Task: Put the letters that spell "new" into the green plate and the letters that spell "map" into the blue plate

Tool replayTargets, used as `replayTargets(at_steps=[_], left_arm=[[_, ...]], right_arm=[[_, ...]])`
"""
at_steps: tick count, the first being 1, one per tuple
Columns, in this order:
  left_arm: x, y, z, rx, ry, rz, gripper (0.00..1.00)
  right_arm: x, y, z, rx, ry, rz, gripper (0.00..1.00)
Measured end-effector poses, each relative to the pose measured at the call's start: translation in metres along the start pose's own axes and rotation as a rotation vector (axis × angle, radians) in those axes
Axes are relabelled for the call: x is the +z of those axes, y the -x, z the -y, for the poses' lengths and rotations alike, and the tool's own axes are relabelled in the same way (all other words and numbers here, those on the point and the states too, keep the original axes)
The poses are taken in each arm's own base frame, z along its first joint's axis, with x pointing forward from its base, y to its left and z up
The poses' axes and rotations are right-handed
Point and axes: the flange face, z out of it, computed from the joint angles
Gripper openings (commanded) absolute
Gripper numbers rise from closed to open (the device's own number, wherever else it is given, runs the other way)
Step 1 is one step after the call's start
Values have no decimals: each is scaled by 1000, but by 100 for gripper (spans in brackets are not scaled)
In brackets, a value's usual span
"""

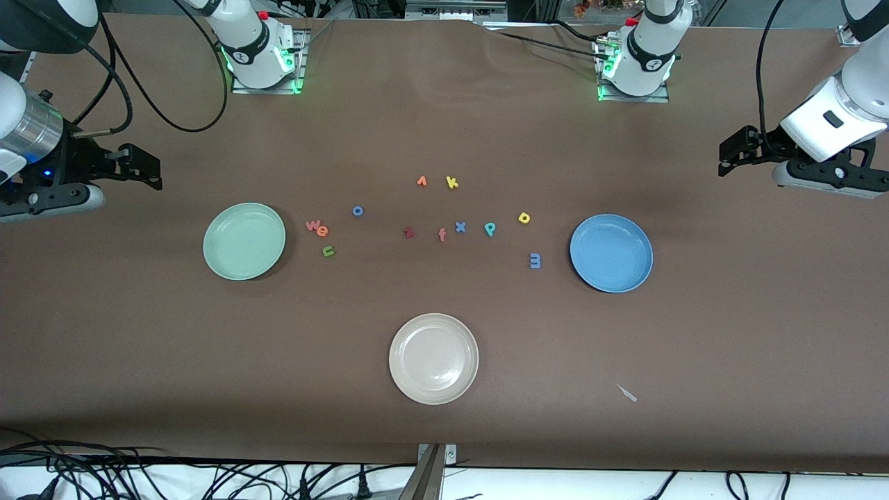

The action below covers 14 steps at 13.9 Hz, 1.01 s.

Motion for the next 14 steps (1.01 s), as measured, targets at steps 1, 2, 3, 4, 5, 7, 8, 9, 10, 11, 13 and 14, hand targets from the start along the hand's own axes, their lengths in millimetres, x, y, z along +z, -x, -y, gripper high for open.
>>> replayTargets(at_steps=[1, 2, 3, 4, 5, 7, 8, 9, 10, 11, 13, 14], left_arm=[[0, 0, 0, 0, 0, 0, 100], [0, 0, 0, 0, 0, 0, 100], [0, 0, 0, 0, 0, 0, 100], [0, 0, 0, 0, 0, 0, 100], [0, 0, 0, 0, 0, 0, 100], [0, 0, 0, 0, 0, 0, 100], [0, 0, 0, 0, 0, 0, 100], [0, 0, 0, 0, 0, 0, 100], [0, 0, 0, 0, 0, 0, 100], [0, 0, 0, 0, 0, 0, 100], [0, 0, 0, 0, 0, 0, 100], [0, 0, 0, 0, 0, 3, 100]], right_arm=[[0, 0, 0, 0, 0, 0, 100], [0, 0, 0, 0, 0, 0, 100], [0, 0, 0, 0, 0, 0, 100], [0, 0, 0, -1, 0, 0, 100], [0, 0, 1, -2, 0, -1, 100], [-1, -1, 3, -5, -1, -9, 100], [-1, -2, 4, -7, -2, -14, 100], [0, -3, 5, -9, -3, -14, 100], [0, -3, 6, -9, -4, -14, 100], [0, -3, 6, -10, -4, -14, 100], [1, -4, 6, -10, -4, -14, 100], [1, -4, 6, -10, -4, -15, 100]])
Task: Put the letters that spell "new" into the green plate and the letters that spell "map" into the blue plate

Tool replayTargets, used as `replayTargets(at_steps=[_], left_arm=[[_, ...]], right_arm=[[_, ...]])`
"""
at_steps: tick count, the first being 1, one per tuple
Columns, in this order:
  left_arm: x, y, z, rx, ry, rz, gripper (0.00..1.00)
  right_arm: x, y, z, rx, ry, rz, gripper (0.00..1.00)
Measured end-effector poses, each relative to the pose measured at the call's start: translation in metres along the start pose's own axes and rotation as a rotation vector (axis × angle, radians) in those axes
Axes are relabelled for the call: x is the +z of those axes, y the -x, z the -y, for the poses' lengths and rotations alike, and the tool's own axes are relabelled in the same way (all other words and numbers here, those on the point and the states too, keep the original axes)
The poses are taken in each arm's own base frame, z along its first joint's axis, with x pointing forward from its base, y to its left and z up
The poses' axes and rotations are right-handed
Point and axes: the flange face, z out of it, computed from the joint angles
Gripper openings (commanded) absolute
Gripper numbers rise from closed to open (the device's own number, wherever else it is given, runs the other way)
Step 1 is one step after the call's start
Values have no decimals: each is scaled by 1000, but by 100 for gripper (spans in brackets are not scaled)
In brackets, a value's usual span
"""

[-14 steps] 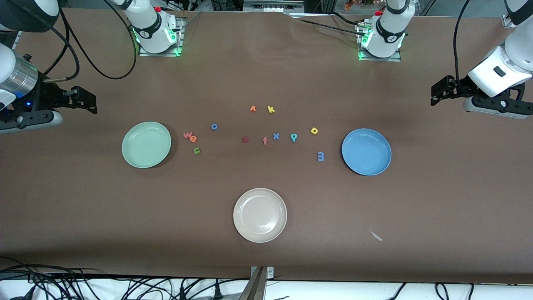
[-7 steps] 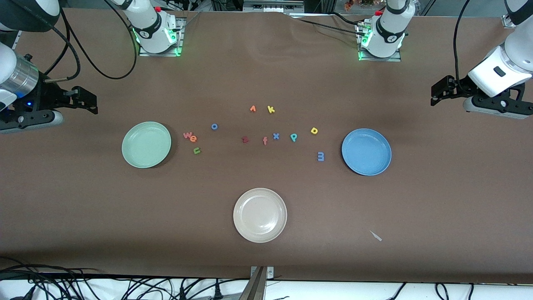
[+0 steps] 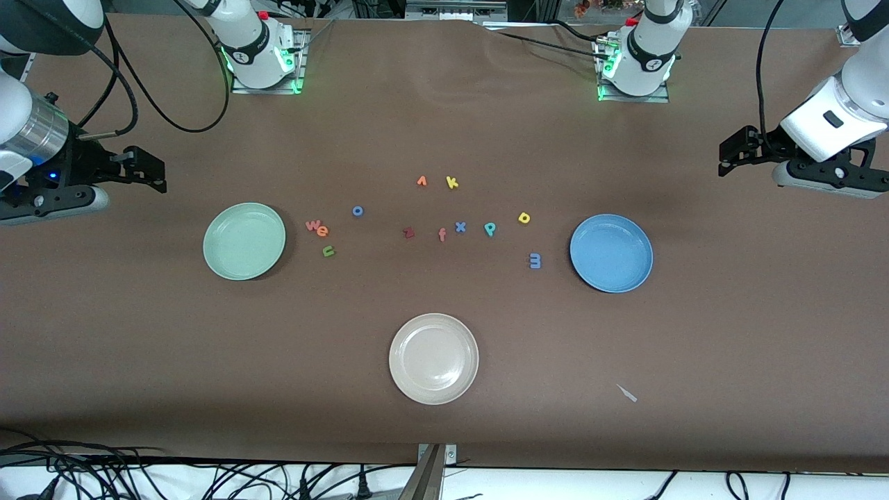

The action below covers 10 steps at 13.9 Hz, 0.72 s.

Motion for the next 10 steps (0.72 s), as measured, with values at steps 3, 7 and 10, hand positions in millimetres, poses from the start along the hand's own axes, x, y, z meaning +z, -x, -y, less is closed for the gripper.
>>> replayTargets(at_steps=[3, 7, 10], left_arm=[[3, 1, -5, 8, 3, 22, 100], [30, -7, -60, 106, 0, 110, 100], [66, -24, -105, 149, -8, 155, 100]], right_arm=[[0, -1, 0, 0, 0, -6, 100], [0, -1, 0, 0, 0, -6, 100], [0, -1, 0, 0, 0, -7, 100]])
